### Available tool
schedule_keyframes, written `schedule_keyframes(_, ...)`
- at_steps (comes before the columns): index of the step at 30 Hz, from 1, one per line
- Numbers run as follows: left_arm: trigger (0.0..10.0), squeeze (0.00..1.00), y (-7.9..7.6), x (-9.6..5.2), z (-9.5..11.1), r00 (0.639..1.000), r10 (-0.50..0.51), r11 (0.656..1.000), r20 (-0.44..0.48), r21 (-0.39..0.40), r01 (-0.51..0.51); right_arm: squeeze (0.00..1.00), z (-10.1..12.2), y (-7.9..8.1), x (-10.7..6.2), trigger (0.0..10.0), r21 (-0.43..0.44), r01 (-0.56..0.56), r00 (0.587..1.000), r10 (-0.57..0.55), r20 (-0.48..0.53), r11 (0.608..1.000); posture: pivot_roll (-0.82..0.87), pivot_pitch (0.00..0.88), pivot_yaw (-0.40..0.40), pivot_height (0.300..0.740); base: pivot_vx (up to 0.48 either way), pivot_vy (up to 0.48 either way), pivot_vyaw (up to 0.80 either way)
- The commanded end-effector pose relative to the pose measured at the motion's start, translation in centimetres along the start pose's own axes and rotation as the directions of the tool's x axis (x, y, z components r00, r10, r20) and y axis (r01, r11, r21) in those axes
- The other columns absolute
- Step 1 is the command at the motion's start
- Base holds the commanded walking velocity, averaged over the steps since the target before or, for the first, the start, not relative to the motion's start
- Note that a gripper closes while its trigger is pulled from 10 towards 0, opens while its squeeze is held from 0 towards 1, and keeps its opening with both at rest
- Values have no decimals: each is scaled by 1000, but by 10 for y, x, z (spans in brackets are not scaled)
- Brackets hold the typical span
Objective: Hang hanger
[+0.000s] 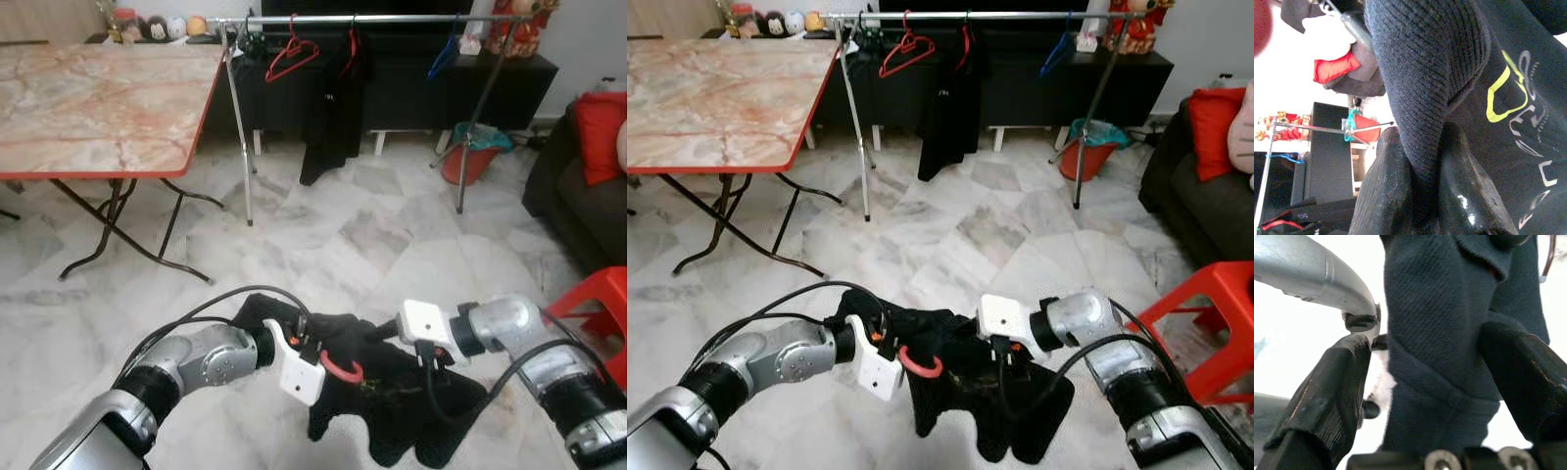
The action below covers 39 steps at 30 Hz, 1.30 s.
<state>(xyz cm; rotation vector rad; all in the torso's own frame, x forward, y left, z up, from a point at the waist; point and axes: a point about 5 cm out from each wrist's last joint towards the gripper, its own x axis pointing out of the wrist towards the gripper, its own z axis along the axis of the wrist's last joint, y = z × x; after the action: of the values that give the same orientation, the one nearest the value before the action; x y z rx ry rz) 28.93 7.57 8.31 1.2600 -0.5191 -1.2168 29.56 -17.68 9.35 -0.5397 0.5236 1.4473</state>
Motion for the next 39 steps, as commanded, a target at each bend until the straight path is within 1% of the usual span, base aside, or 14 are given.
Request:
schedule_keyframes(1, 10000, 0, 14, 1, 1, 998, 59, 998, 27, 7, -59, 0, -2, 3, 1, 1098, 16, -22, 1000, 22, 14, 1000, 25, 55, -35, 740, 0, 0, 0)
schedule_keyframes(2, 10000, 0, 14, 1, 1, 998, 63, 998, 26, 4, -63, 0, -2, 3, 1, 0, 16, -23, 1000, 23, 14, 1000, 25, 55, -35, 740, 0, 0, 0)
schedule_keyframes(12, 10000, 0, 13, 2, 0, 998, 60, 998, 21, -4, -60, 0, 4, 1, -2, 0, -23, -13, 1000, 14, 13, 1000, 18, 57, -35, 740, 0, 0, 0)
schedule_keyframes(17, 10000, 0, 11, 2, 0, 999, 43, 999, 19, -14, -42, 0, 10, -1, -4, 0, -41, -4, 1000, 5, 28, 999, 18, 57, -35, 740, 0, 0, 0)
schedule_keyframes(21, 10000, 0, 10, 2, 0, 999, 44, 999, 16, -17, -44, 0, 15, -3, -6, 0, -55, 11, 999, -9, 45, 998, 16, 55, -37, 740, 0, 0, 0)
schedule_keyframes(27, 10000, 0, 10, 3, -3, 999, 41, 999, -8, -20, -41, 0, 20, -5, -9, 0, -83, 41, 998, -38, 42, 996, 14, 54, -37, 740, 0, 0, 0)
schedule_keyframes(29, 10000, 0, 10, 2, -6, 999, 40, 999, -27, -27, -41, 0, 21, -4, -10, 0, -91, 39, 999, -36, 41, 995, 14, 54, -37, 740, 0, 0, 0)
schedule_keyframes(32, 10000, 0, 10, 1, -14, 995, 28, 998, -99, -46, -33, 0, 21, -3, -11, 0, -111, 49, 999, -47, 23, 993, 8, 49, -37, 740, 0, 0, 0)
schedule_keyframes(33, 10000, 0, 10, 1, -14, 995, 28, 998, -99, -46, -33, 0, 21, -3, -11, 0, -111, 49, 999, -47, 23, 993, 8, 49, -37, 740, 0, 0, 0)
schedule_keyframes(34, 10000, 0, 9, 1, -18, 992, 18, 998, -125, -52, -25, 0, 21, -3, -11, 0, -121, 54, 999, -53, 10, 991, 8, 49, -37, 740, 0, 0, 0)
schedule_keyframes(36, 10000, 0, 6, -2, -25, 983, -11, 997, -182, -71, -2, 0, 17, -4, -11, 0, -141, 65, 997, -71, -34, 988, 8, 49, -37, 740, 0, 0, 0)
schedule_keyframes(38, 10000, 0, 3, -6, -34, 965, -51, 994, -258, -104, 24, 0, 14, -4, -12, 0, -159, 71, 993, -84, -79, 985, 8, 45, -38, 740, 0, 0, 0)
schedule_keyframes(39, 10000, 0, 3, -9, -39, 951, -69, 991, -302, -127, 31, 0, 12, -5, -13, 0, -180, 71, 988, -93, -121, 981, 9, 44, -38, 740, 0, 0, 0)
